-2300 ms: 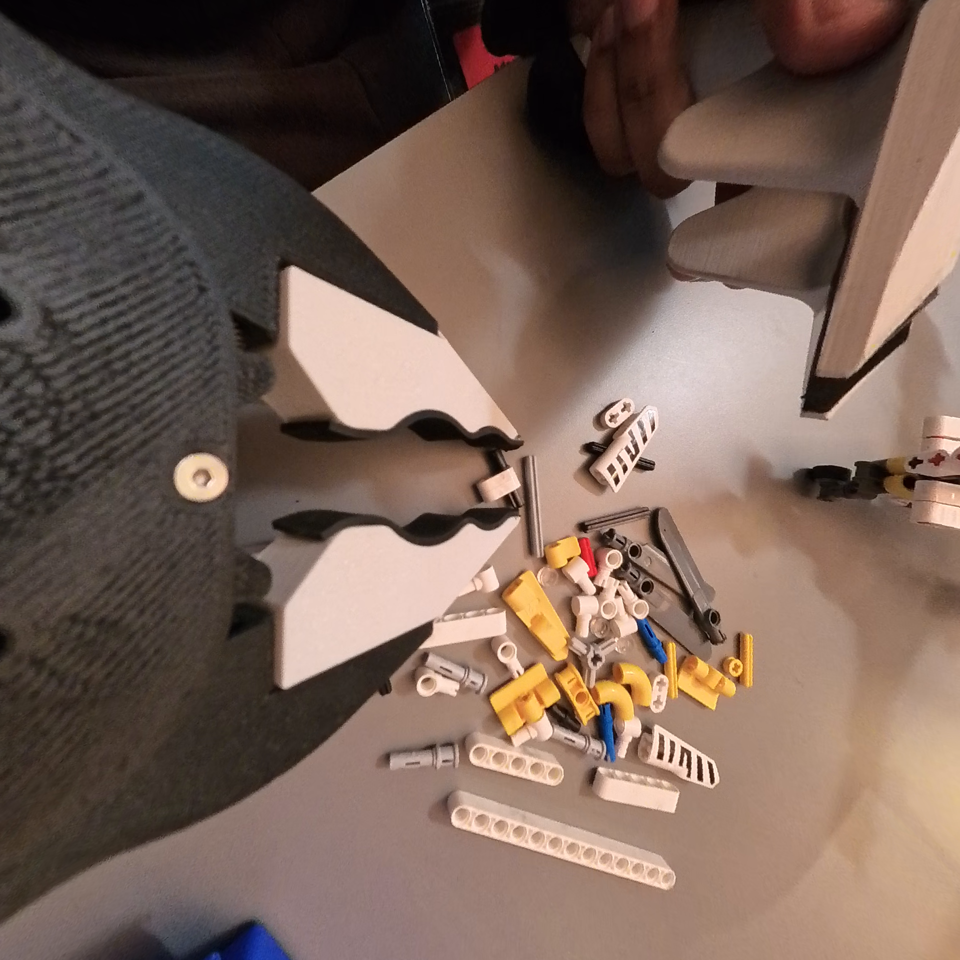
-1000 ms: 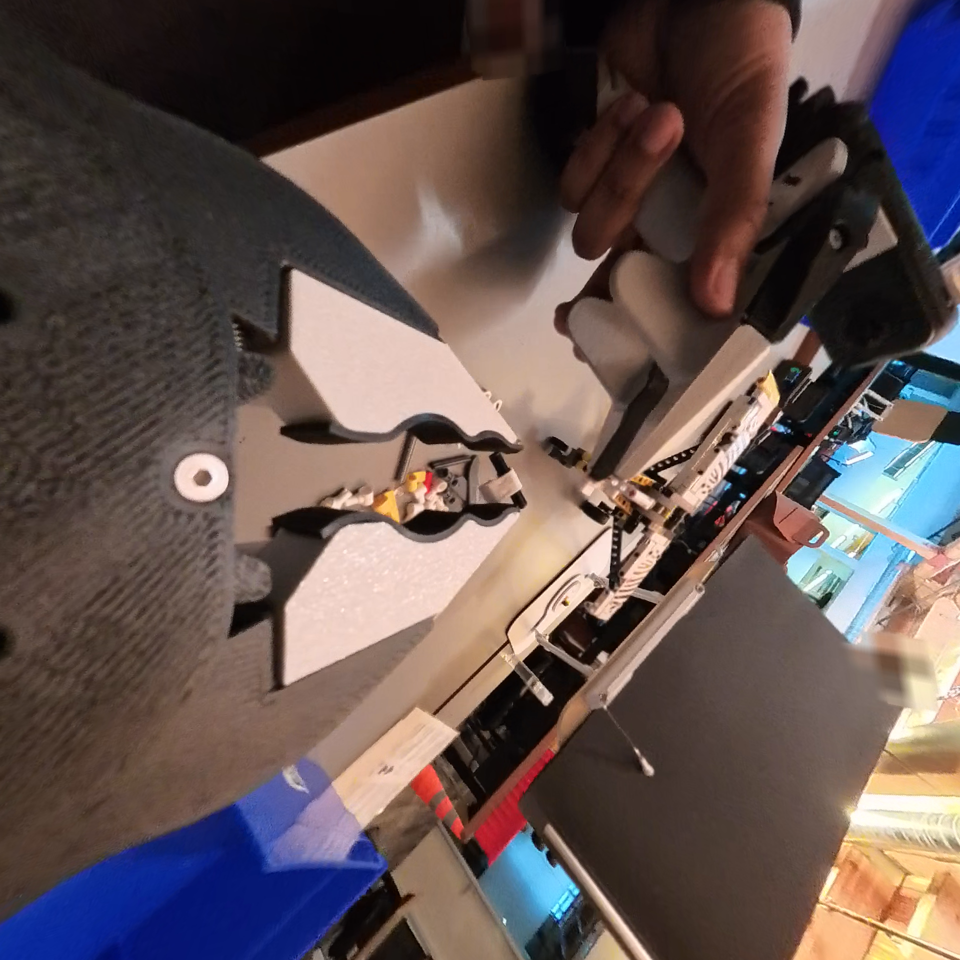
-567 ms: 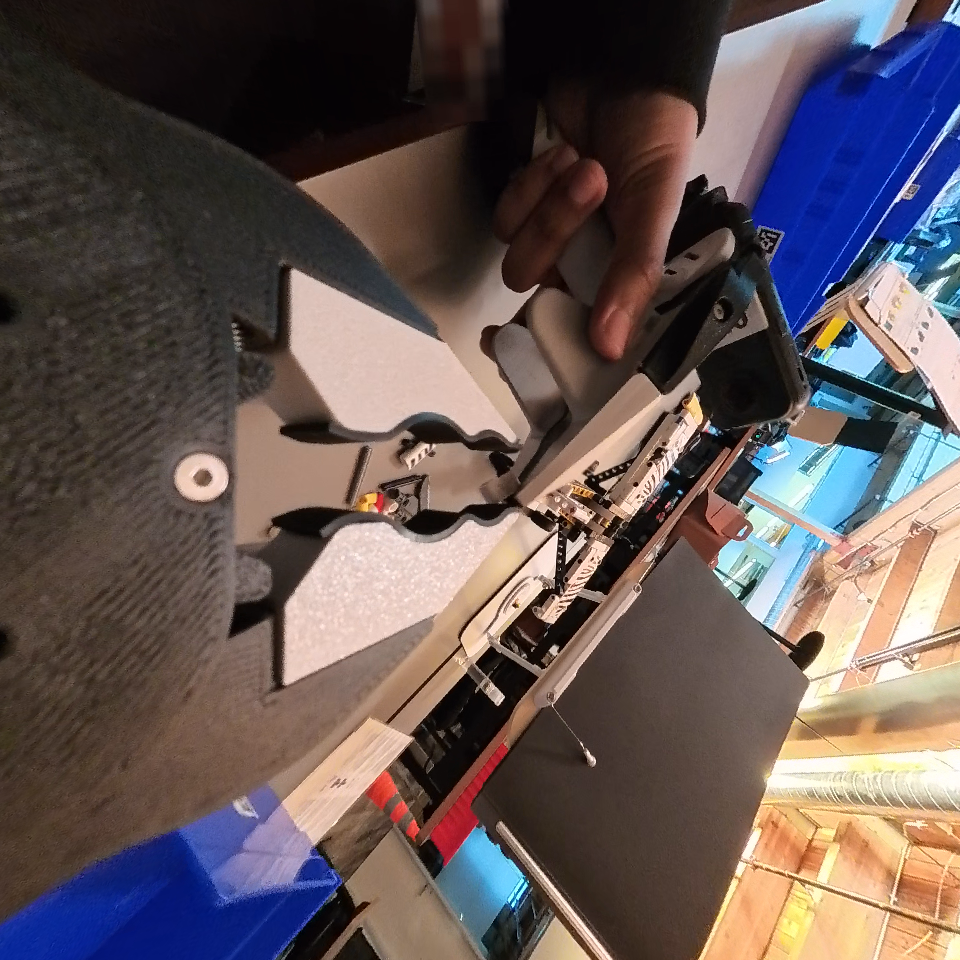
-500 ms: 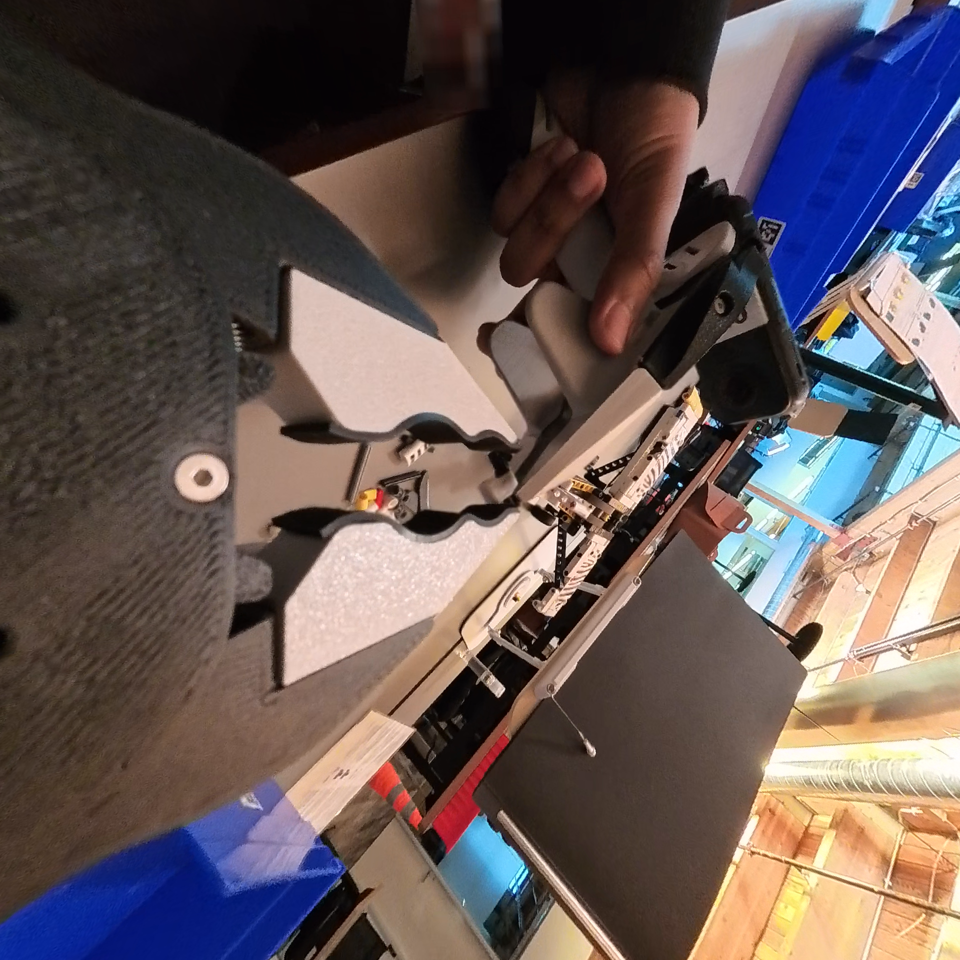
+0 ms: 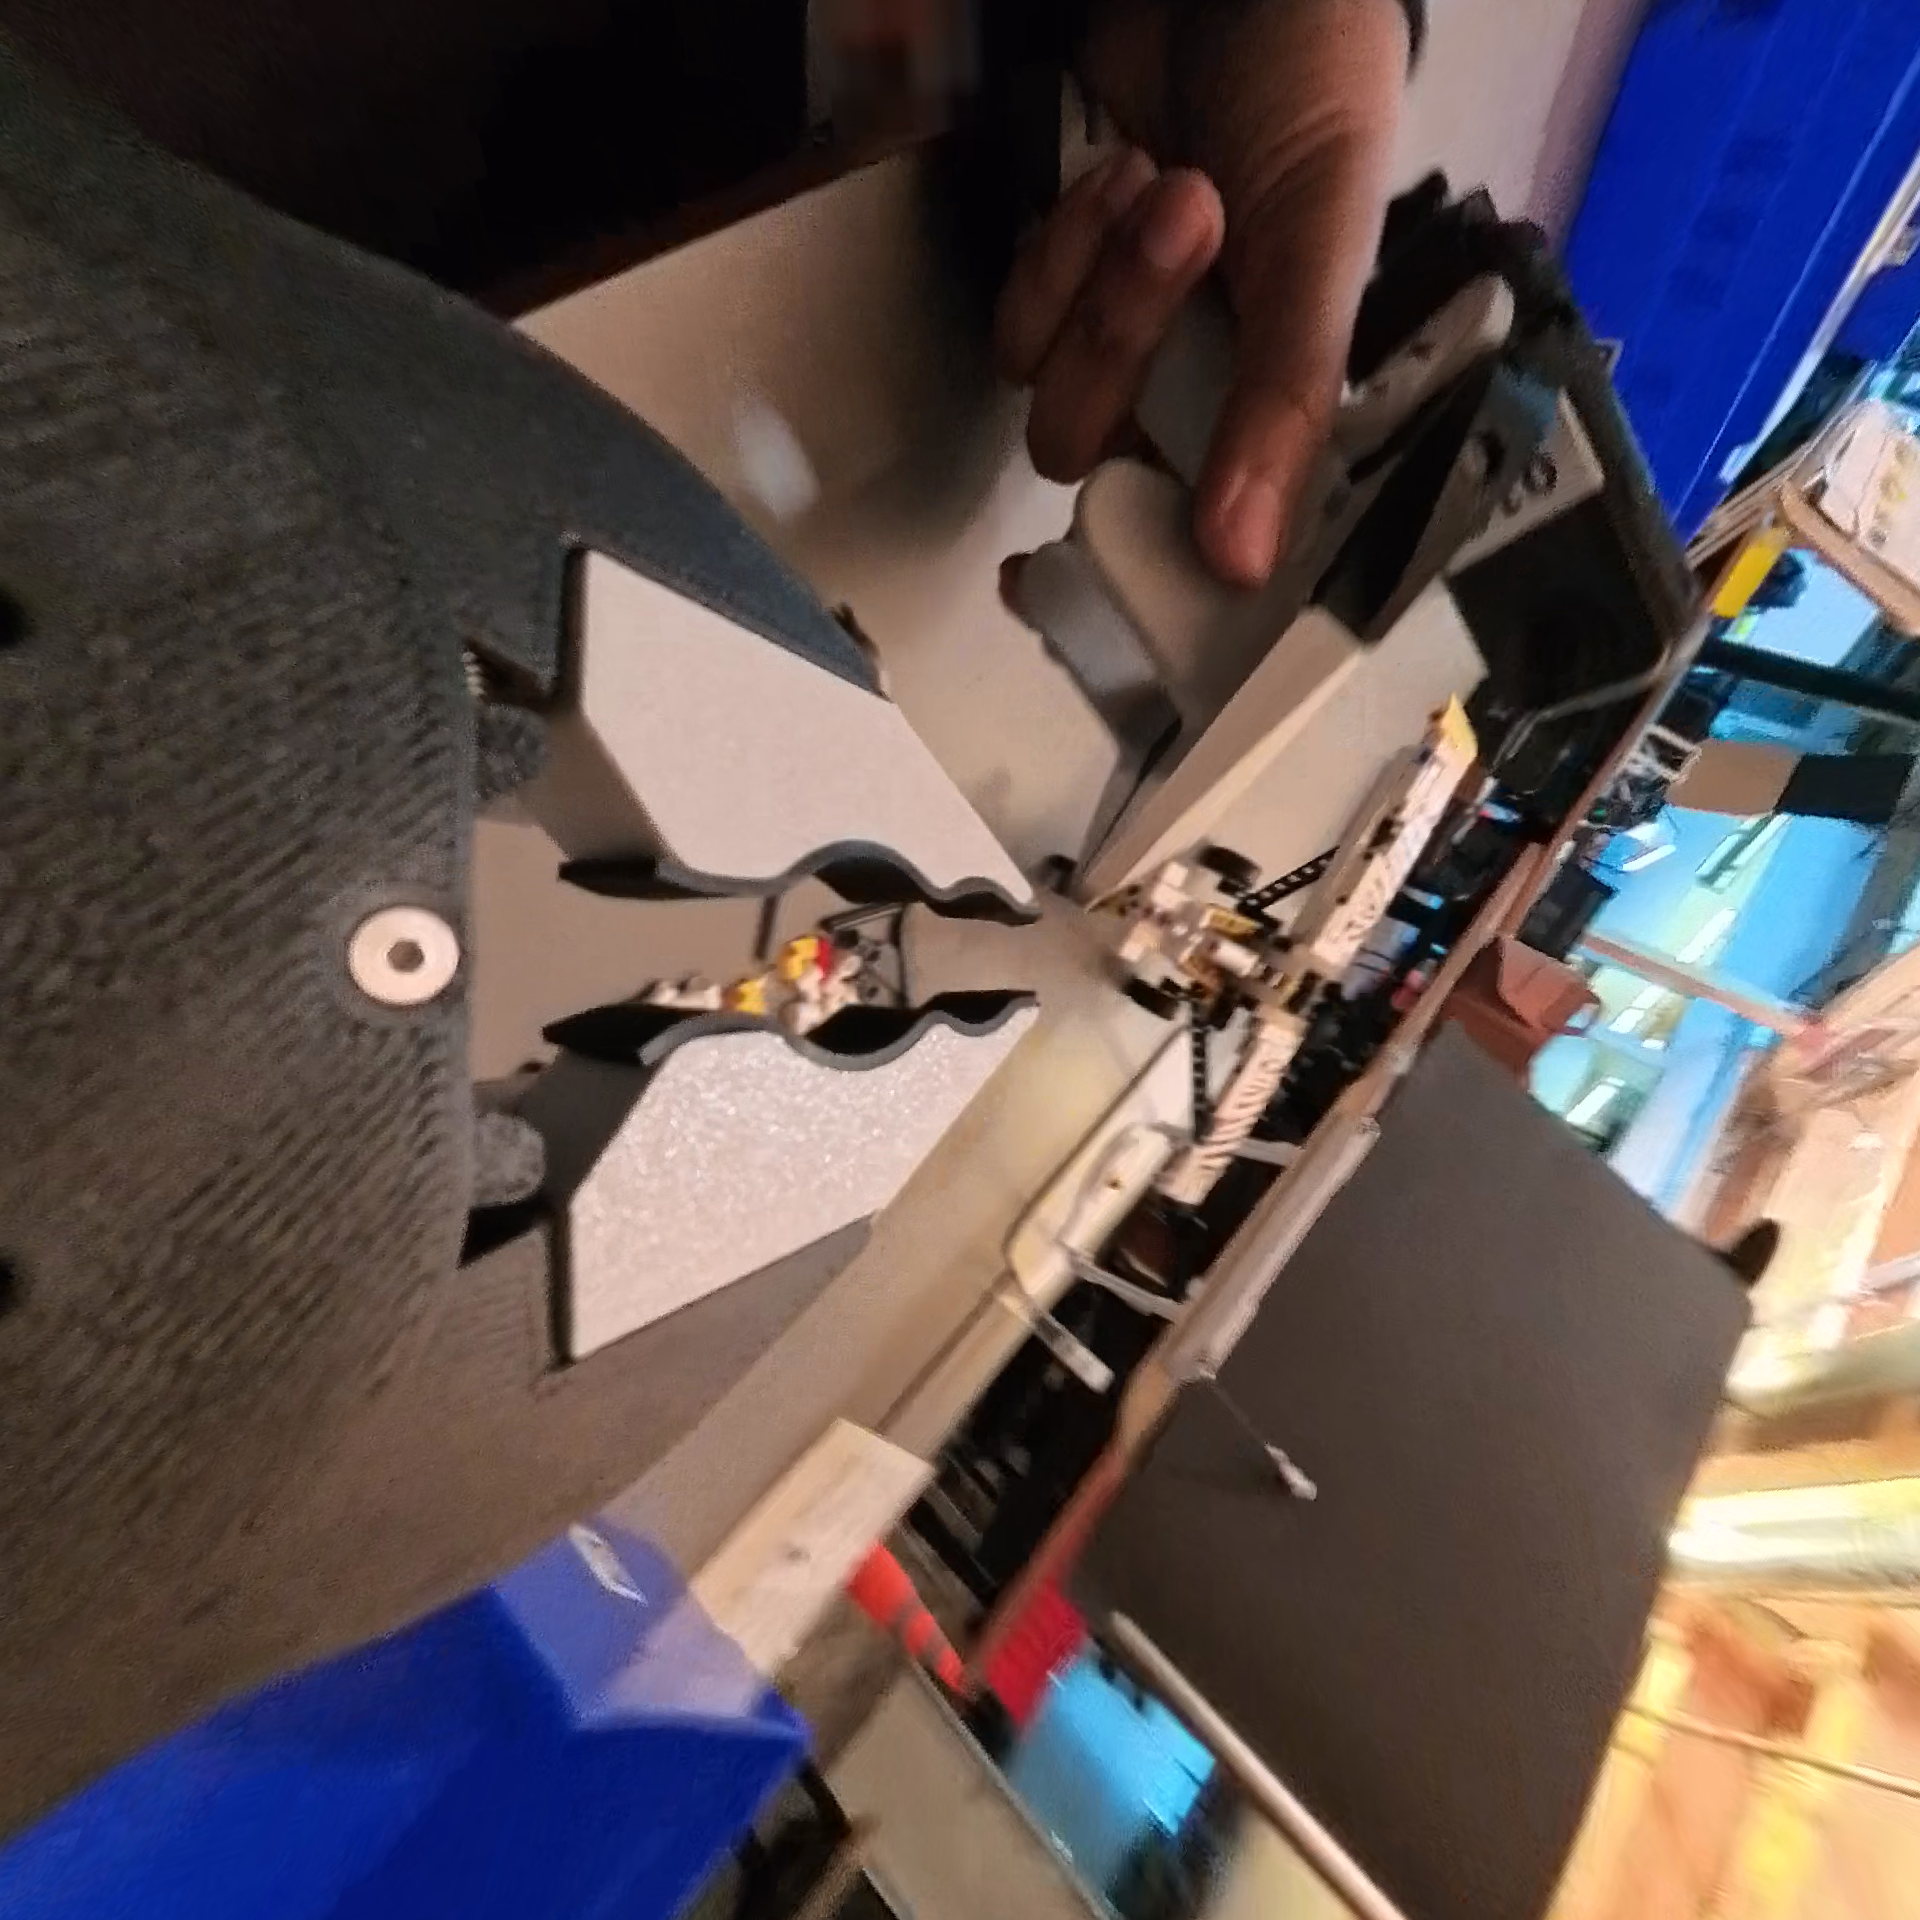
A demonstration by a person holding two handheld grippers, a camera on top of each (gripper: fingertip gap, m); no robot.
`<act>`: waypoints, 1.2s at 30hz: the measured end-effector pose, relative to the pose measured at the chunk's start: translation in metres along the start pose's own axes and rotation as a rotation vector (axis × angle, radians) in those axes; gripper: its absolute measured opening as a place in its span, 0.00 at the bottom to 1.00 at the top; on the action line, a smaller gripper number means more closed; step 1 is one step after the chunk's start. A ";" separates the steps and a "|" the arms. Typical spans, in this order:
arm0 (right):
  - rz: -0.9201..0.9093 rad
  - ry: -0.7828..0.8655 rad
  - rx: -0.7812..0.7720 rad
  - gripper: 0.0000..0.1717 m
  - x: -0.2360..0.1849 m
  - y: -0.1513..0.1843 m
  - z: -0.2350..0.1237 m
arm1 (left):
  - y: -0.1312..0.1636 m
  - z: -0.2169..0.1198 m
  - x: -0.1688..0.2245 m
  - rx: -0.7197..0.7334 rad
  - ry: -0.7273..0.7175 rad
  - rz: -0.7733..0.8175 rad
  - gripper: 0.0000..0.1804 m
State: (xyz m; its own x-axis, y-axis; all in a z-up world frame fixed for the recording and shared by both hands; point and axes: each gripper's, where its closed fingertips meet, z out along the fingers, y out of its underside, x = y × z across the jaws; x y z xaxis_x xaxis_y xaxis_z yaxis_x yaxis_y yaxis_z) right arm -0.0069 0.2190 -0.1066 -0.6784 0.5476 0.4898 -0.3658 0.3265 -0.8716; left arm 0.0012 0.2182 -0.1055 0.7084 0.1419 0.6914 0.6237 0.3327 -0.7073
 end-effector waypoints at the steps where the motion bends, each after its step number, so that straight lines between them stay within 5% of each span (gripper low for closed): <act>1: 0.068 -0.020 -0.038 0.08 0.007 0.005 -0.003 | -0.003 -0.002 0.000 0.022 0.001 0.001 0.00; 6: 0.550 -0.229 -0.207 0.19 0.014 0.038 -0.016 | -0.021 -0.014 0.002 0.156 0.021 0.000 0.00; 9: 0.667 -0.329 -0.183 0.18 0.004 0.030 -0.017 | -0.025 -0.018 0.005 0.183 0.056 -0.018 0.00; 20: 0.441 -0.670 -0.439 0.17 -0.083 0.042 -0.019 | -0.024 -0.018 0.004 0.178 0.040 0.008 0.00; 36: 0.347 -0.805 -0.407 0.19 -0.072 0.051 -0.007 | -0.018 -0.013 0.005 0.141 0.003 0.061 0.00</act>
State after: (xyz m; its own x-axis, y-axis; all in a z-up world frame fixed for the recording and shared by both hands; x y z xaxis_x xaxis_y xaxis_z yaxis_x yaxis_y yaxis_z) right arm 0.0279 0.2014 -0.1862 -0.9960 0.0213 -0.0870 0.0835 0.5708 -0.8169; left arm -0.0021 0.2007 -0.0909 0.7446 0.1628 0.6473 0.5274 0.4509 -0.7201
